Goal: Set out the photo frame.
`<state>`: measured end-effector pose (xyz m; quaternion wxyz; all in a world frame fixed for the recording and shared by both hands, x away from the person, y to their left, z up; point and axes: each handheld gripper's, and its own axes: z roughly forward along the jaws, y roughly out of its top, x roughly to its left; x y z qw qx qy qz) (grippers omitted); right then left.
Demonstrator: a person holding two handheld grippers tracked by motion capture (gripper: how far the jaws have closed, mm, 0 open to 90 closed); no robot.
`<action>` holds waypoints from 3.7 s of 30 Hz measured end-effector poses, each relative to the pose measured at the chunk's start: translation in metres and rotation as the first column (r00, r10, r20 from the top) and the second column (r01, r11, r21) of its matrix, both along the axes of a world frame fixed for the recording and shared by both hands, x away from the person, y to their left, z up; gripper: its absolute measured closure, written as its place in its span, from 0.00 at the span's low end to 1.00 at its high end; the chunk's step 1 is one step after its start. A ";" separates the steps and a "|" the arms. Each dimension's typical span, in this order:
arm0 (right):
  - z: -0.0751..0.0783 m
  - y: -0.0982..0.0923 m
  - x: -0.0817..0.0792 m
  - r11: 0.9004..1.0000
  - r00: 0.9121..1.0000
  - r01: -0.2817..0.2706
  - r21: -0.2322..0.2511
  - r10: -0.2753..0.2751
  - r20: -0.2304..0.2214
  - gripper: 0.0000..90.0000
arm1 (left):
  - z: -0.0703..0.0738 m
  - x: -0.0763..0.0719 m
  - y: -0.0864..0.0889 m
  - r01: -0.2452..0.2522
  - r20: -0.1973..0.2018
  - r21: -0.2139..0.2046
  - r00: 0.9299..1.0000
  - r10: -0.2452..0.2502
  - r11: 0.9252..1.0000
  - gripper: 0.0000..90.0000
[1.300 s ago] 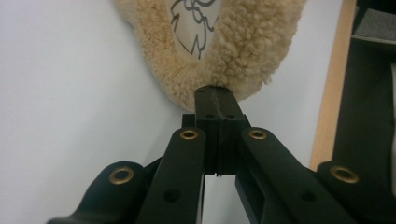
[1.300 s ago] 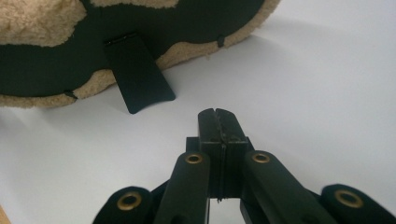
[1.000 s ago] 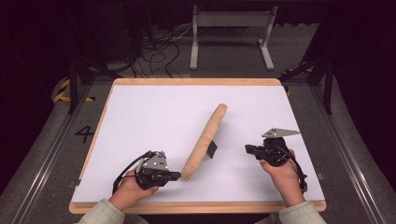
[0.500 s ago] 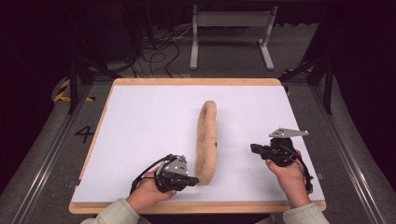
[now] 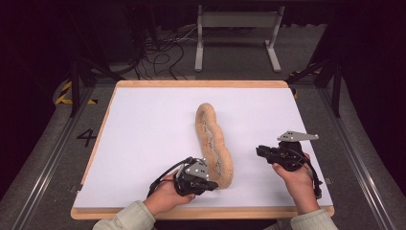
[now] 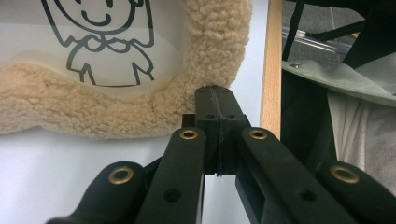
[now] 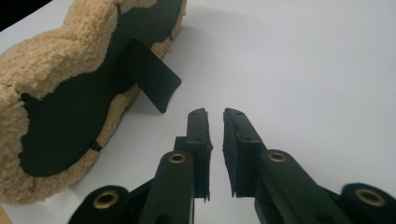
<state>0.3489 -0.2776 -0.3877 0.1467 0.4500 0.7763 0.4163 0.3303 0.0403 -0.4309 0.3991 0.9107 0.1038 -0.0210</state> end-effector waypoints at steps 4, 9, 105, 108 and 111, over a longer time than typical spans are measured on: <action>0.002 0.004 0.000 1.000 1.000 -0.011 -0.017 0.011 0.020 0.81 | 0.002 0.004 0.012 -0.035 -0.007 -0.028 0.999 0.034 0.999 1.00; 0.005 0.009 0.000 1.000 0.999 -0.027 -0.013 0.028 0.041 0.76 | 0.005 0.008 0.030 -0.095 -0.008 -0.069 0.995 0.095 0.993 0.93; 0.042 0.157 0.091 0.980 0.959 0.028 -0.197 -0.082 -0.272 0.74 | 0.012 0.033 0.139 -0.451 0.022 -0.216 0.884 0.466 0.866 0.68; 0.047 0.155 0.091 0.981 0.962 0.010 -0.195 -0.063 -0.266 0.74 | 0.012 0.032 0.139 -0.454 0.022 -0.216 0.883 0.469 0.865 0.68; 0.058 0.154 0.092 0.973 0.972 -0.057 -0.226 0.002 -0.236 0.74 | 0.012 0.030 0.142 -0.465 0.022 -0.220 0.876 0.481 0.857 0.68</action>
